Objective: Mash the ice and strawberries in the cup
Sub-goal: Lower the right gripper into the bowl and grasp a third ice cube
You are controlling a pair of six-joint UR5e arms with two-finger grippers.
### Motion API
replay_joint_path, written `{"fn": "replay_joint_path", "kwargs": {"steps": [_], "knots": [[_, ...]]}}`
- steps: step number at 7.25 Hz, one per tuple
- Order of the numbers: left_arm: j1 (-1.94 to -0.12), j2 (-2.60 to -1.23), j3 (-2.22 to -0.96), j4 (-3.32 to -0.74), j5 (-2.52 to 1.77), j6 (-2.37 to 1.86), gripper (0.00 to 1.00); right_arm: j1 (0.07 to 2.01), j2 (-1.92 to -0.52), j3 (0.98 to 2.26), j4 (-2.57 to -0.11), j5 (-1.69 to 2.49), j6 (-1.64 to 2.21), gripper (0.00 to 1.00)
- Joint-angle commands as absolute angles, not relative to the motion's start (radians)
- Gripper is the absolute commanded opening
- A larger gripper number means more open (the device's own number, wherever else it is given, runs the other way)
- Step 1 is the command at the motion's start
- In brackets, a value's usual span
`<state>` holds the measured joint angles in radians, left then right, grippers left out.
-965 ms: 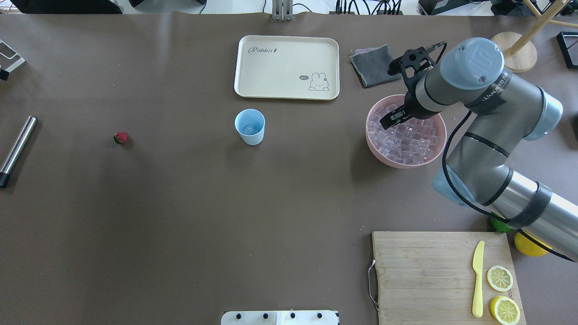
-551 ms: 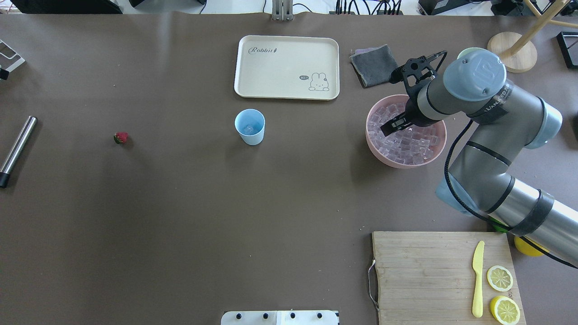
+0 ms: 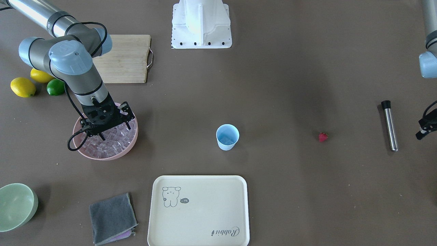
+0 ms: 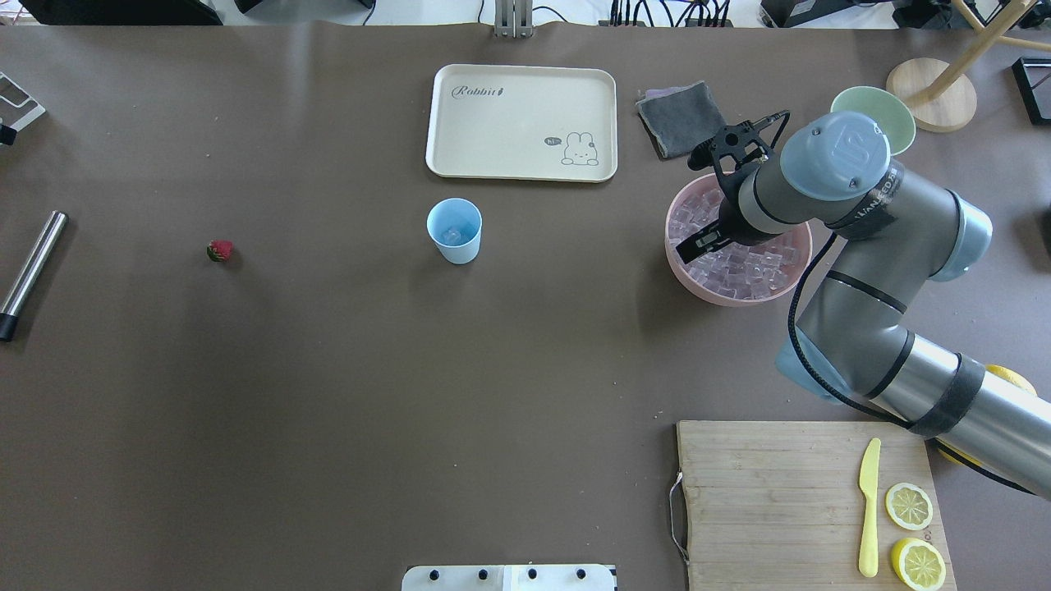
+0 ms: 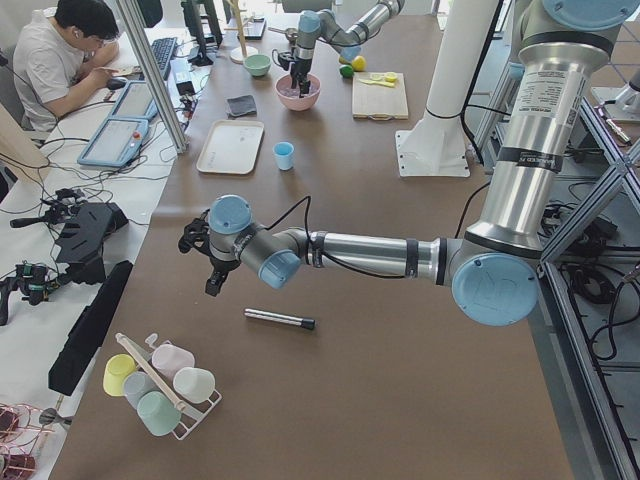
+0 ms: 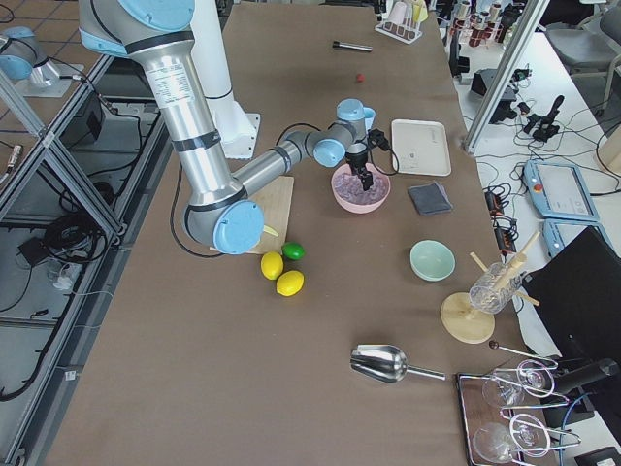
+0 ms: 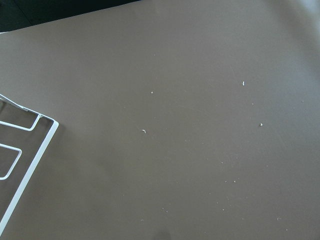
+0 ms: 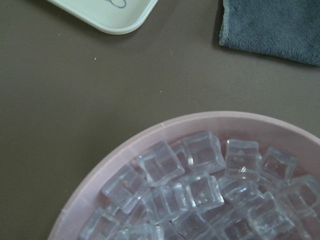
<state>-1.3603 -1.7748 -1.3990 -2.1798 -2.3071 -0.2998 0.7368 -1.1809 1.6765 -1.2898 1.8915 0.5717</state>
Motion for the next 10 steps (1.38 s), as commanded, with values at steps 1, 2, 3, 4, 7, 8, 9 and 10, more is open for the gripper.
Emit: {"fn": "replay_joint_path", "kwargs": {"steps": [1,2,3,4,7,8,9,10], "knots": [[-1.361,-1.775,-1.399,-2.18,-2.307,-0.301,0.97,0.724,-1.178,1.675,-1.29,1.891,0.575,0.89],[-1.361,-1.775,-1.399,-2.18,-2.307,-0.299,0.97,0.721,-1.18,1.675,-1.29,1.891,0.577,0.89],[-1.361,-1.775,-1.402,-2.18,-2.307,-0.299,0.97,0.721,-1.18,1.675,-1.29,1.891,0.577,0.88],[-1.361,-1.775,-1.401,-2.18,-2.307,-0.299,0.97,0.721,-1.18,1.675,-1.29,1.891,0.578,0.83],[-1.359,-1.775,-1.399,-2.213,-2.307,-0.346,0.97,0.721,-1.181,1.675,-1.292,1.89,0.58,0.6],[-1.359,-1.775,-1.397,-2.229,-2.307,-0.368,0.97,0.721,-1.18,1.675,-1.29,1.89,0.594,0.53],[-1.359,-1.775,-1.397,-2.229,-2.307,-0.368,0.97,0.721,-1.18,1.675,-1.29,1.888,0.595,0.5],[-1.359,-1.775,-1.397,-2.229,-2.307,-0.367,0.97,0.721,-1.18,1.675,-1.292,1.888,0.595,0.49]]}}
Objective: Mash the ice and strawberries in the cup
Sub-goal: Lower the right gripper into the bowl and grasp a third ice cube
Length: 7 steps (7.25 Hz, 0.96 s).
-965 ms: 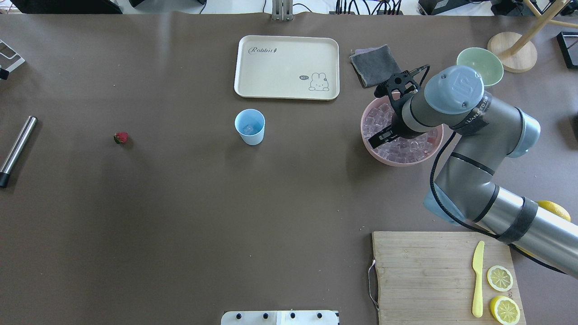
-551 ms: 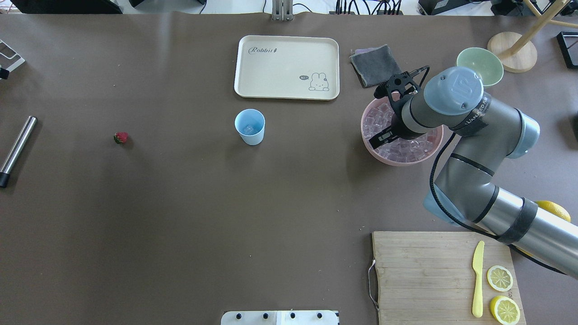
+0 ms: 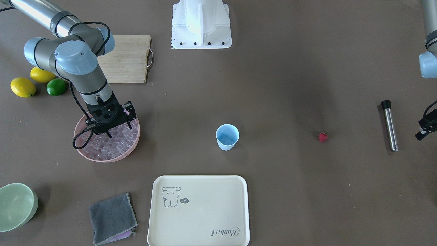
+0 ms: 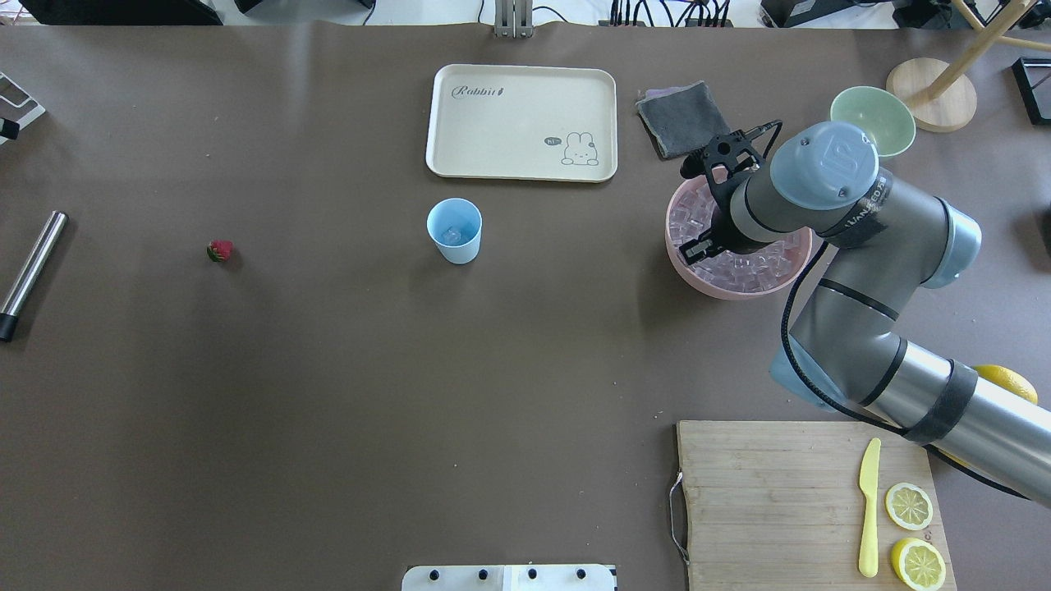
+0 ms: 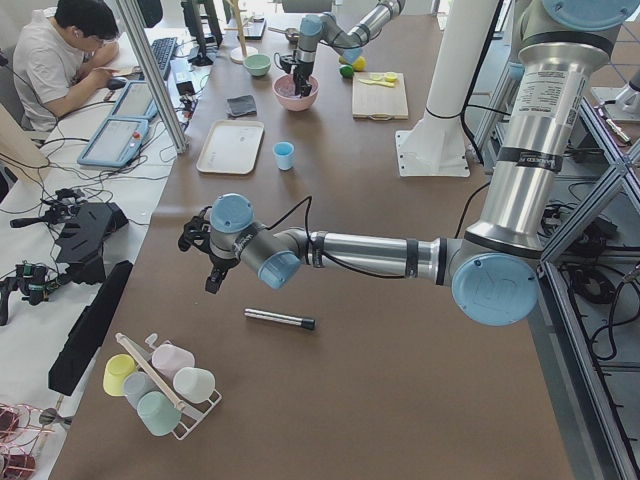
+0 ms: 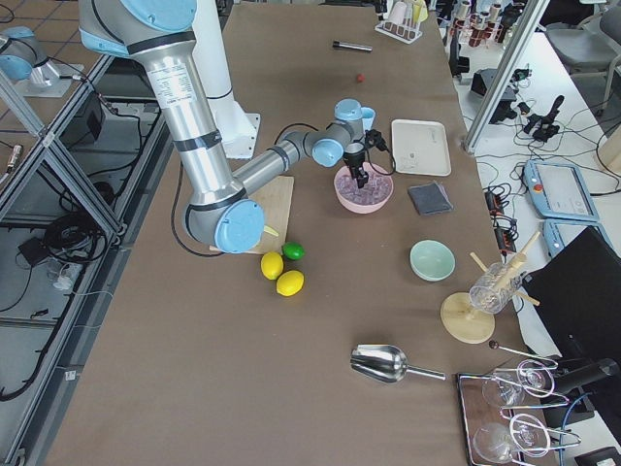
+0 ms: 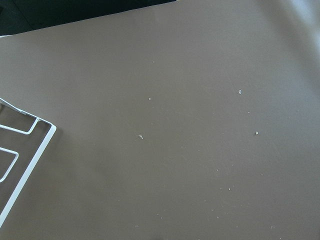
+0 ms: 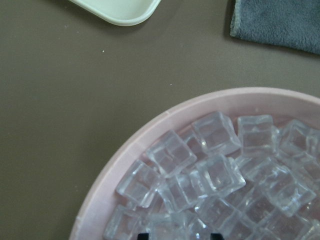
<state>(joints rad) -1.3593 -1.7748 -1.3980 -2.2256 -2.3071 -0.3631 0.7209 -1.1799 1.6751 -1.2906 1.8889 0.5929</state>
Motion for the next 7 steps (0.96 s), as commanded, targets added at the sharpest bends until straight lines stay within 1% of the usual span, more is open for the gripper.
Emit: {"fn": "replay_joint_path", "kwargs": {"steps": [1,2,3,4,5,6,7], "knots": [[-1.359,-1.775,-1.399,-2.229,-2.307,-0.368,0.97,0.721,-1.18,1.675,-1.292,1.888,0.615,0.44],[-1.359,-1.775,-1.399,-2.23,-2.307,-0.368,0.97,0.719,-1.178,1.675,-1.29,1.888,0.618,0.4],[-1.359,-1.775,-1.399,-2.23,-2.307,-0.368,0.97,0.719,-1.178,1.675,-1.29,1.888,0.623,0.39],[-1.359,-1.775,-1.399,-2.23,-2.307,-0.368,0.97,0.721,-1.178,1.675,-1.29,1.888,0.624,0.32],[-1.359,-1.775,-1.397,-2.229,-2.307,-0.368,0.97,0.719,-1.178,1.675,-1.29,1.888,0.624,0.24],[-1.359,-1.775,-1.397,-2.229,-2.307,-0.37,0.97,0.719,-1.178,1.675,-1.29,1.888,0.624,0.11],[-1.359,-1.775,-1.396,-2.229,-2.307,-0.368,0.97,0.719,-1.177,1.675,-1.29,1.888,0.624,0.04]]}}
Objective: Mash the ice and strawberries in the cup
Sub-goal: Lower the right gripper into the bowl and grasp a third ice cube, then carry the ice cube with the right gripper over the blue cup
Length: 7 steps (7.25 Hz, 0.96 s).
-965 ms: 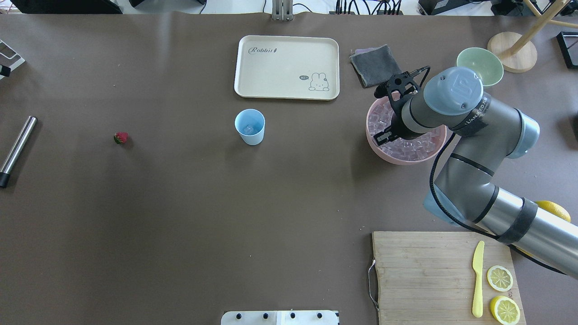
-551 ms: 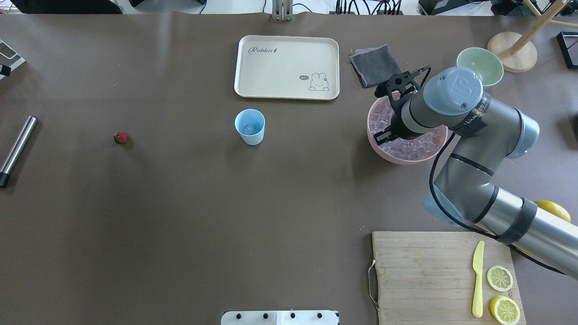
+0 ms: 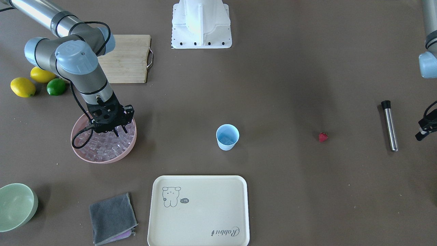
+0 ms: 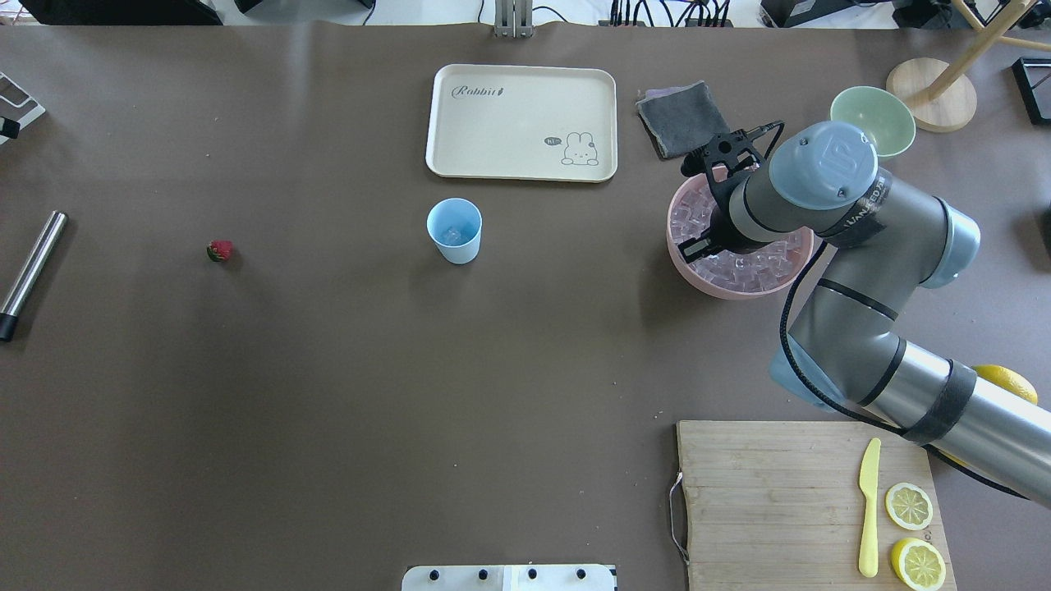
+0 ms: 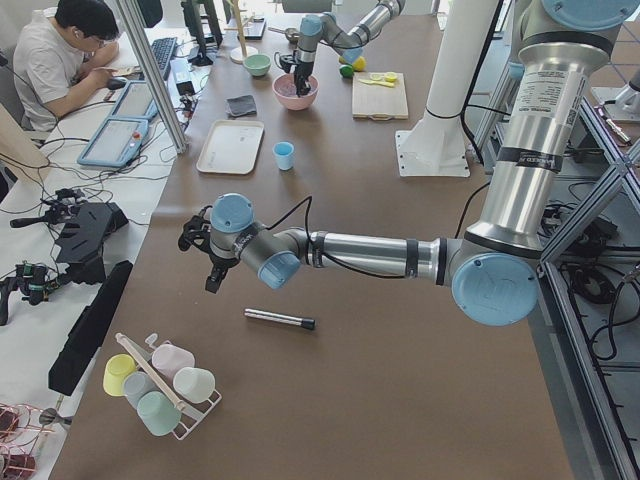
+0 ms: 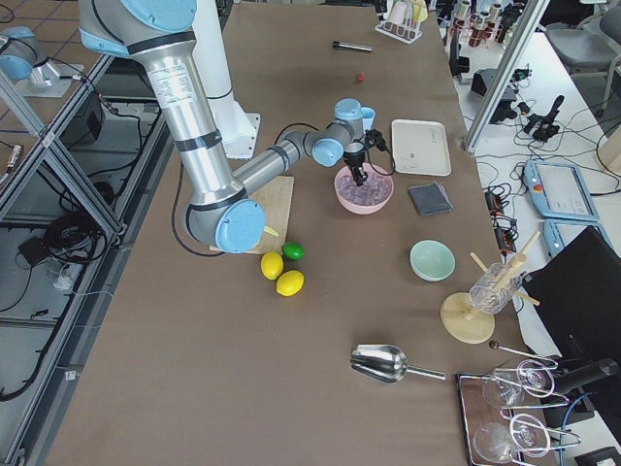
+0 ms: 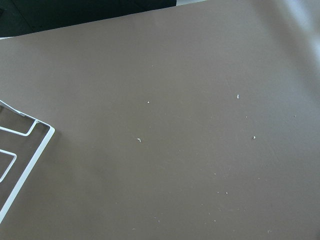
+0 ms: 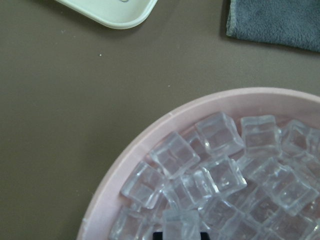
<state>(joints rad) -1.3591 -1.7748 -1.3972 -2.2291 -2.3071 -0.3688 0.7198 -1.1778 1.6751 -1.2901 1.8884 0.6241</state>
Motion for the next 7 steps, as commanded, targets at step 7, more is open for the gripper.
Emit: {"fn": "replay_joint_path", "kwargs": {"steps": [7], "knots": [[-1.355,-1.769,-1.391,-2.229,-2.307,-0.368,0.97,0.77,-0.927,1.698,-1.555,1.939,0.714,0.0]]}}
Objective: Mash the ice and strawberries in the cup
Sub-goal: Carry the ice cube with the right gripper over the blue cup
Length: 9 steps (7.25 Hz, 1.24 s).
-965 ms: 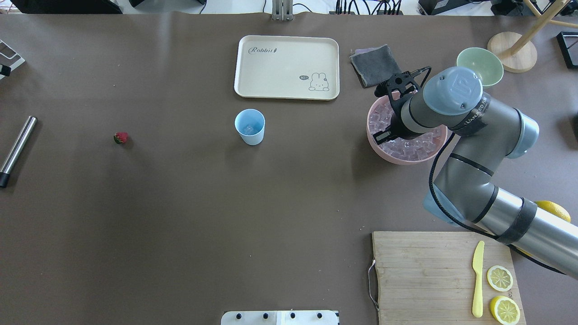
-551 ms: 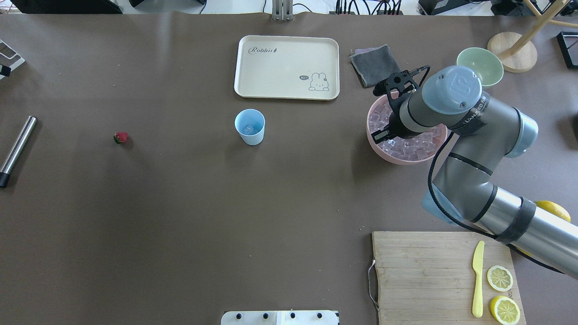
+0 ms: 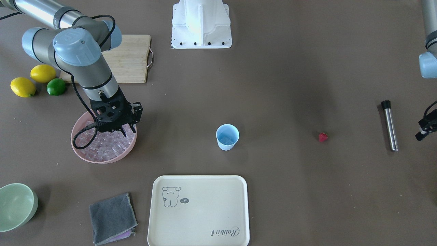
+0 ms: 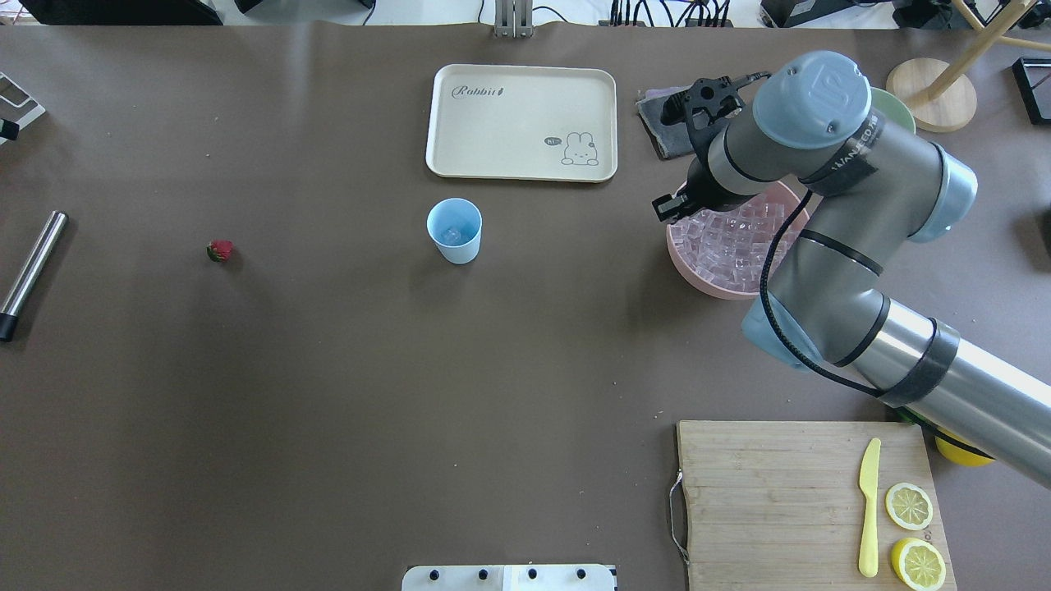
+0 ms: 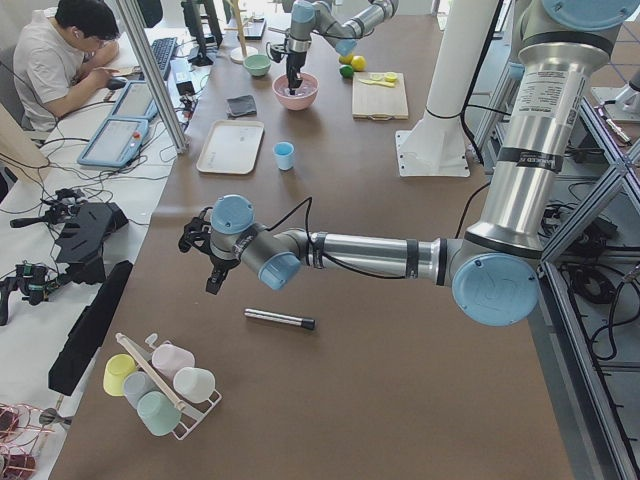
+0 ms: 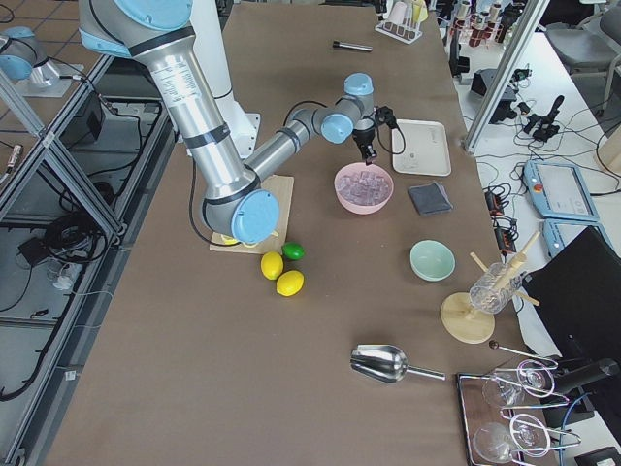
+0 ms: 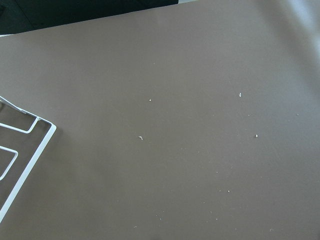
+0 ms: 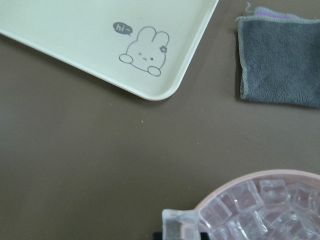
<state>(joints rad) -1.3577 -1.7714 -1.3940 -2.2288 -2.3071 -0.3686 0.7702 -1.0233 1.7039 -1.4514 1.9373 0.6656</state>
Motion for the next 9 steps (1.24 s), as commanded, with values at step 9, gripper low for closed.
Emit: {"fn": "replay_joint_path", "kwargs": {"steps": [9], "knots": [[-1.255,-1.793,-1.385,-2.23,-2.306,-0.376,0.97,0.539,-0.494,1.335,-1.586,1.669,1.091,0.0]]}}
